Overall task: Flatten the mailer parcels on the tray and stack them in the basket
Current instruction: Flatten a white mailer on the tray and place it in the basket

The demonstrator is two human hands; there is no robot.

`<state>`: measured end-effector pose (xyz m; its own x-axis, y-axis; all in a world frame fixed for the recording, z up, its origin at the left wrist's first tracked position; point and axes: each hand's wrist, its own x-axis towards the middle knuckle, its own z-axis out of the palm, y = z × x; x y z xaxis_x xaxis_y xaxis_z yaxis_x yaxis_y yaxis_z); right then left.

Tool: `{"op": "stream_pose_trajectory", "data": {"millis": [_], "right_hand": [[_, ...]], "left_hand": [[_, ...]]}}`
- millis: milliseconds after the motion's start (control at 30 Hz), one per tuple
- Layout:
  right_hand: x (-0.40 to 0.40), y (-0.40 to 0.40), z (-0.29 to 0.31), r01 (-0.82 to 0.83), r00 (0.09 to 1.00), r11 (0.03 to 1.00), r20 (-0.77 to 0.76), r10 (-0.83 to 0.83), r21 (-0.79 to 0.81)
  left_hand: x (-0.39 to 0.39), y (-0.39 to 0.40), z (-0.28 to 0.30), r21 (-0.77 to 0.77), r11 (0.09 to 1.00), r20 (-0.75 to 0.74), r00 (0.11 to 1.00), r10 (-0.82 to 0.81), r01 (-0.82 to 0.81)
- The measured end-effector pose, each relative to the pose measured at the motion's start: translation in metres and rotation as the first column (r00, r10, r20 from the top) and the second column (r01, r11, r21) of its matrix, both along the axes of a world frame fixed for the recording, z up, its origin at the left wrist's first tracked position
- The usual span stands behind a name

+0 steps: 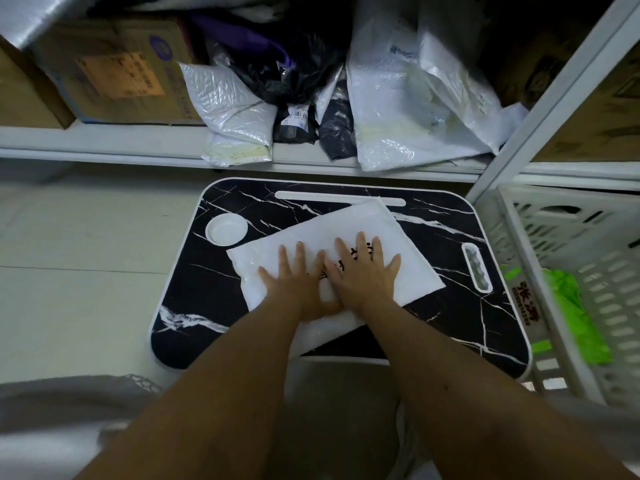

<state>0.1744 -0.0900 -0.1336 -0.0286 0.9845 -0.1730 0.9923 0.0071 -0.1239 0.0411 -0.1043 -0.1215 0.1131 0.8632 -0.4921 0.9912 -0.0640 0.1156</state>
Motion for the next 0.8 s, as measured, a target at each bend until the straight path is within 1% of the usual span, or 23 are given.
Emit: {"op": "stream_pose_trajectory", "data": {"millis": [133,233,300,367,400,433,500,533,600,667,700,733,767,800], "right_hand": [[0.007,-0.006,-0.002,-0.011,1.0,1.0,0.029,0.01,0.018],[0.005,-0.01,-0.005,-0.004,1.0,1.0,0.021,0.004,0.004],[0.006,-0.011,-0.007,0.023,1.0,1.0,0.014,-0.023,-0.015],[0.007,-0.008,-0.005,0.085,0.996,0.996,0.012,-0.084,-0.034],[0.007,-0.007,-0.004,0.118,0.993,0.992,0.011,-0.117,-0.046],[0.006,-0.006,-0.004,0.152,0.988,0.987,0.01,-0.152,-0.057],[0.003,-0.007,-0.002,0.227,0.974,0.971,0.009,-0.227,-0.081],[0.0,-0.008,-0.001,0.267,0.964,0.959,0.009,-0.267,-0.1],[-0.004,-0.007,0.002,0.34,0.94,0.931,0.025,-0.34,-0.131],[-0.007,-0.004,0.007,0.366,0.93,0.921,0.064,-0.361,-0.133],[-0.008,-0.001,0.009,0.329,0.944,0.939,0.077,-0.322,-0.102],[-0.008,0.003,0.009,0.236,0.97,0.971,0.08,-0.231,-0.05],[-0.007,0.007,0.009,0.101,0.992,0.995,0.072,-0.1,-0.007],[-0.006,0.013,0.01,-0.04,0.997,0.999,0.065,0.04,0.0]], "left_hand": [[-0.003,-0.006,0.0,-0.002,0.998,0.019,0.998,-0.061,0.061],[-0.01,-0.013,-0.004,-0.005,0.995,0.005,0.995,-0.096,0.096],[-0.013,-0.014,-0.006,0.002,0.994,0.008,0.994,-0.11,0.11],[-0.012,-0.016,-0.006,0.026,0.996,0.021,0.996,-0.091,0.09],[-0.012,-0.019,-0.008,0.048,0.998,0.026,0.999,-0.042,0.04],[-0.011,-0.023,-0.01,0.083,0.995,0.035,0.998,0.045,-0.048],[-0.009,-0.032,-0.014,0.166,0.951,0.055,0.965,0.256,-0.262],[-0.007,-0.036,-0.016,0.19,0.923,0.062,0.942,0.331,-0.336],[-0.002,-0.035,-0.015,0.182,0.888,0.084,0.907,0.413,-0.422],[0.005,-0.027,-0.01,0.157,0.861,0.103,0.875,0.474,-0.485],[0.009,-0.021,-0.007,0.15,0.855,0.103,0.868,0.486,-0.497],[0.012,-0.014,-0.004,0.151,0.864,0.104,0.877,0.469,-0.48],[0.013,-0.008,-0.002,0.163,0.889,0.102,0.904,0.416,-0.428],[0.013,-0.001,-0.002,0.177,0.918,0.099,0.934,0.343,-0.356]]}}
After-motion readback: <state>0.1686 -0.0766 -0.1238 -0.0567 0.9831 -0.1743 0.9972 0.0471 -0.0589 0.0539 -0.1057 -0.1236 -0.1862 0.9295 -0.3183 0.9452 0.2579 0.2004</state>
